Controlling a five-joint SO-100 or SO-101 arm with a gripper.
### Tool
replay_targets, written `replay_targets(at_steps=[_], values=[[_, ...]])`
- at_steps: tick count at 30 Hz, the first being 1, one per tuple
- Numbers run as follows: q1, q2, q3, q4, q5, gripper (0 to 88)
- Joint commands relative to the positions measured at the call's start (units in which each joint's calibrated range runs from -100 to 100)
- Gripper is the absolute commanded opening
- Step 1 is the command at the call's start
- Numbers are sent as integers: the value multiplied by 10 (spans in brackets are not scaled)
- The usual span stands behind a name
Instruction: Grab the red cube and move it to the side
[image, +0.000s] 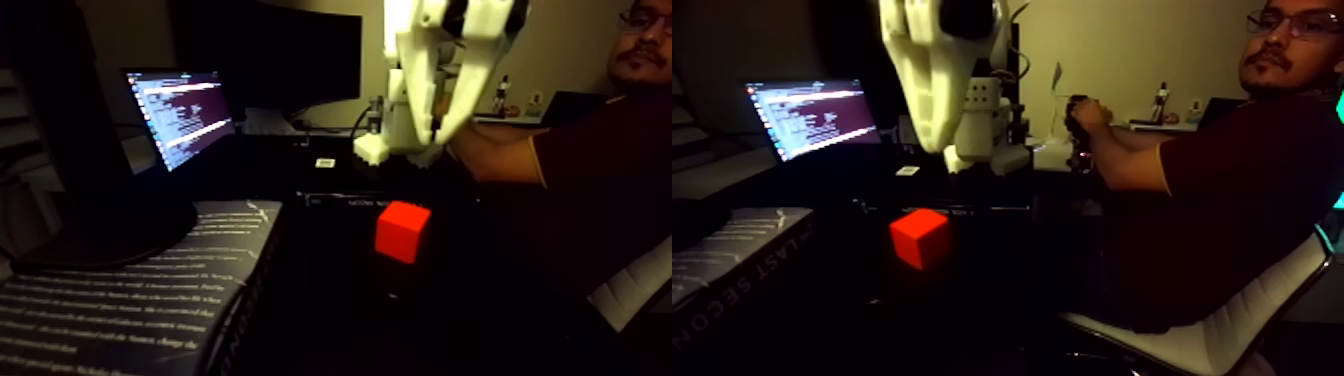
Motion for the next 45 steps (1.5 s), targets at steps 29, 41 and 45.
replay_targets(at_steps=[29,41,45], values=[[92,147,-13,-92,54,232],[92,182,31,-153,55,232],[92,193,33,-157,55,232]])
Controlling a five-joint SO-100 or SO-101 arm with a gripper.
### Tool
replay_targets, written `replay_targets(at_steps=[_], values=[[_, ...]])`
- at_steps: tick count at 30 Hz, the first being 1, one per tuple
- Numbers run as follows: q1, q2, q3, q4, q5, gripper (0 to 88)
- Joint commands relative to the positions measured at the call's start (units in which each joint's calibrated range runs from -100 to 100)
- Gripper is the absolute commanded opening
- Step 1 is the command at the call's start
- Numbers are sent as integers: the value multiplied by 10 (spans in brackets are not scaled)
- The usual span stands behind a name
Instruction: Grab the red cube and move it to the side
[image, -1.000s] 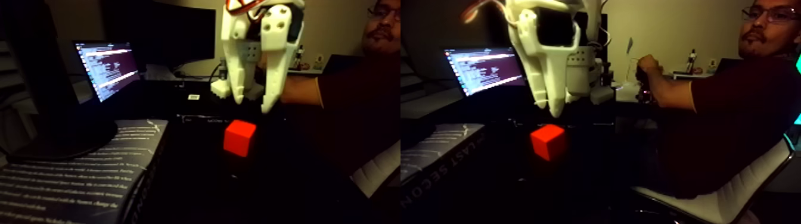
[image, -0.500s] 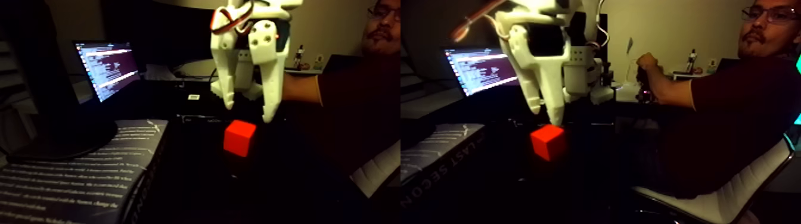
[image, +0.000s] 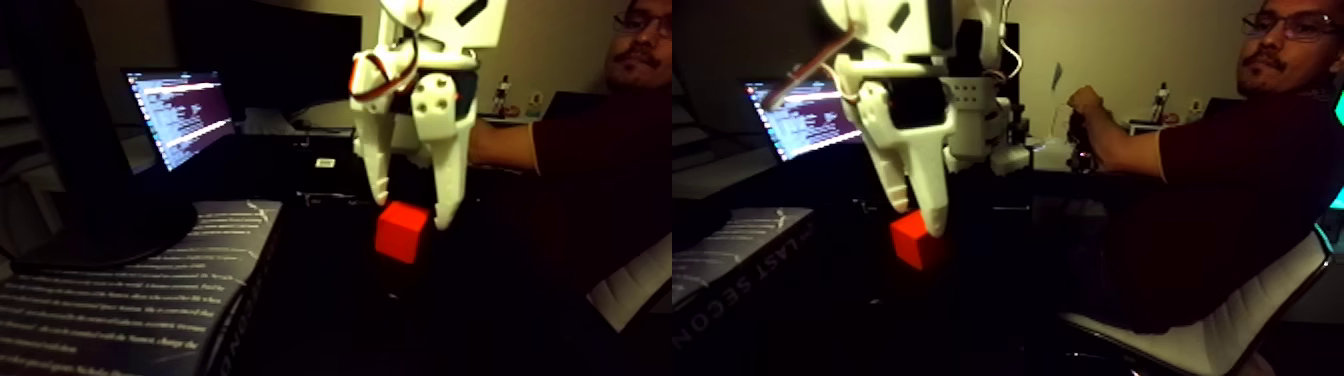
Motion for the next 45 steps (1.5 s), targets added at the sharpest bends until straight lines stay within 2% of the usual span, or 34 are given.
replay_targets(at_steps=[1,9,29,31,34,35,39,45], values=[[3,6,1,-14,2,232],[11,32,32,-66,2,232],[6,38,36,-72,-3,229],[5,38,36,-72,-2,181],[5,38,36,-72,-3,19],[5,38,36,-72,-3,0],[4,38,36,-67,-2,72],[4,37,36,-66,-2,83]])
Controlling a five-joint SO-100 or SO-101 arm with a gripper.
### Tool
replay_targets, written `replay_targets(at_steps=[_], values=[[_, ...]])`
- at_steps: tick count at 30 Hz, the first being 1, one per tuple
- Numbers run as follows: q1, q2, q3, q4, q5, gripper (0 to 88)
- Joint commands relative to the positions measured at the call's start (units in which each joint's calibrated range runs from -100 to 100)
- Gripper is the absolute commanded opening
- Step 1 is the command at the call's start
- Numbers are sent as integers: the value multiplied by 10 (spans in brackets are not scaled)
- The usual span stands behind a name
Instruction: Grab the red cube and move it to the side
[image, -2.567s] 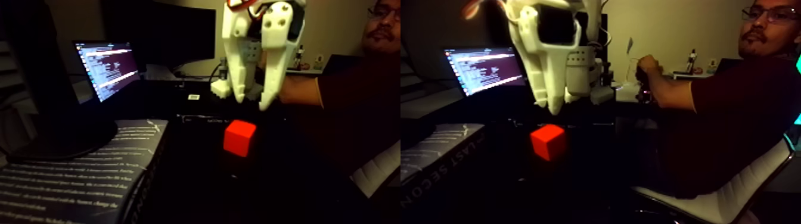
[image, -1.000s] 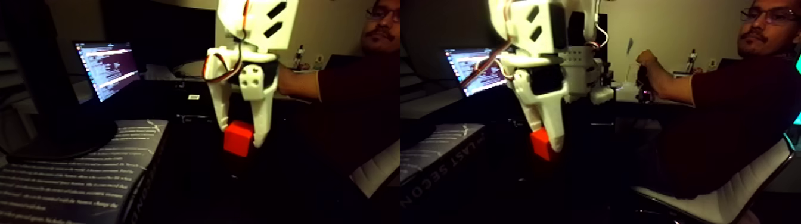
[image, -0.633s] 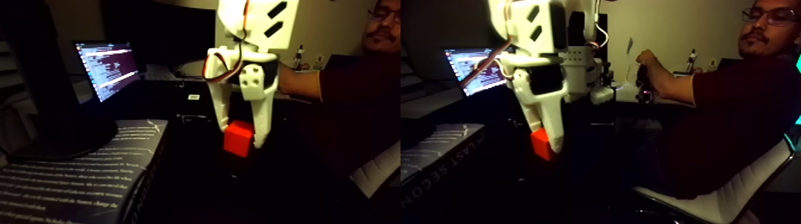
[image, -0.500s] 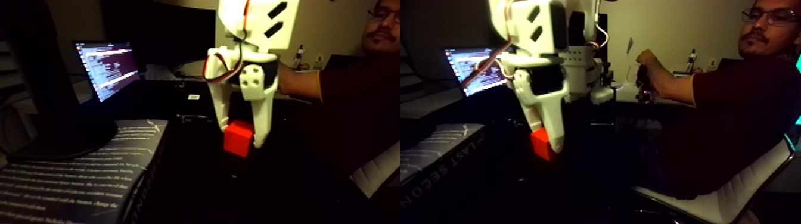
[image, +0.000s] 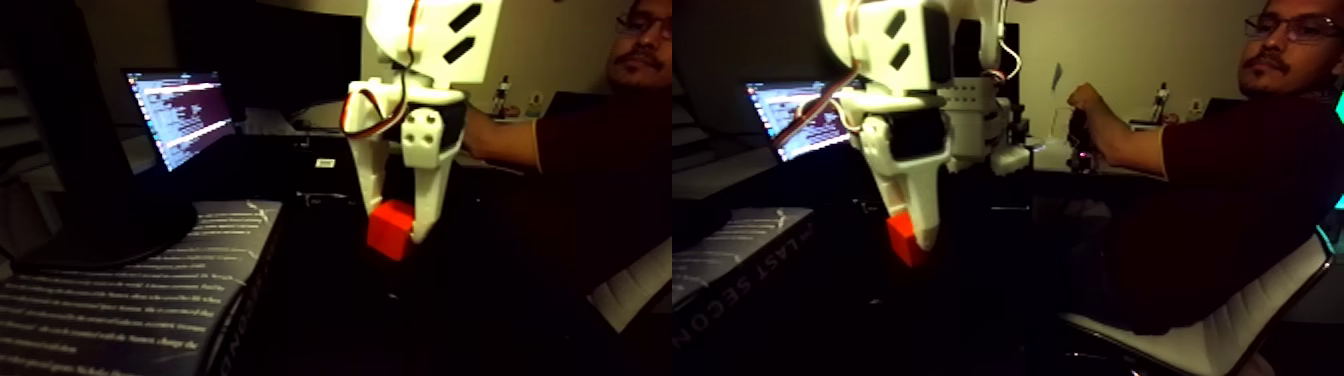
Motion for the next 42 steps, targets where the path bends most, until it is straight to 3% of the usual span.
replay_targets(at_steps=[1,8,18,23,31,42], values=[[-4,-2,2,4,0,83],[-2,-16,6,22,-1,83],[-10,-129,-78,181,-24,83],[1,-128,-204,267,-44,83],[85,-35,-444,366,-41,83],[207,124,-617,365,-61,83]])
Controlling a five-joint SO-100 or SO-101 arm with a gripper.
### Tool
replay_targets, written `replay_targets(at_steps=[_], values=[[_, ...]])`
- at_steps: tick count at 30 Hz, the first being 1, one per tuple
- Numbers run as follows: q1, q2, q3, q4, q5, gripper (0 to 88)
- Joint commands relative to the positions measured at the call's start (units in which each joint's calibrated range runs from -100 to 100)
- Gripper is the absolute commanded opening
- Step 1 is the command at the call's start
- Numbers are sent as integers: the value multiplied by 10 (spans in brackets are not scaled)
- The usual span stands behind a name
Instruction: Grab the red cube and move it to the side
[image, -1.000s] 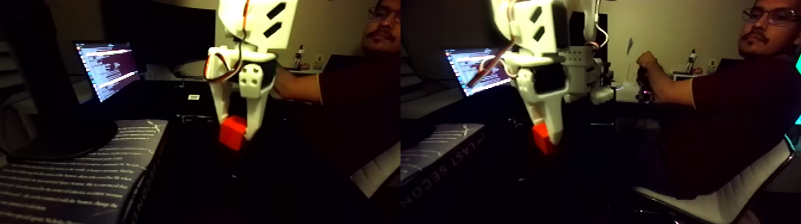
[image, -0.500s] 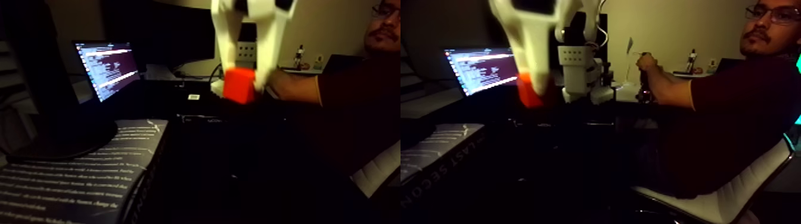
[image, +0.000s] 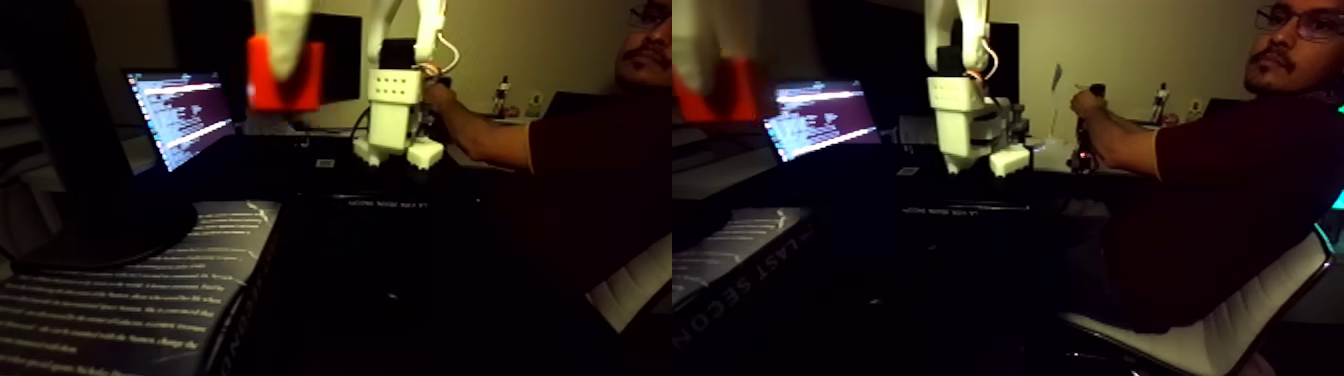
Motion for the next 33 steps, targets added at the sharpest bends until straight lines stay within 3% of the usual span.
replay_targets(at_steps=[1,12,33], values=[[26,29,-39,-3,-4,83],[47,74,8,-85,-36,83],[65,110,151,-259,-39,83]])
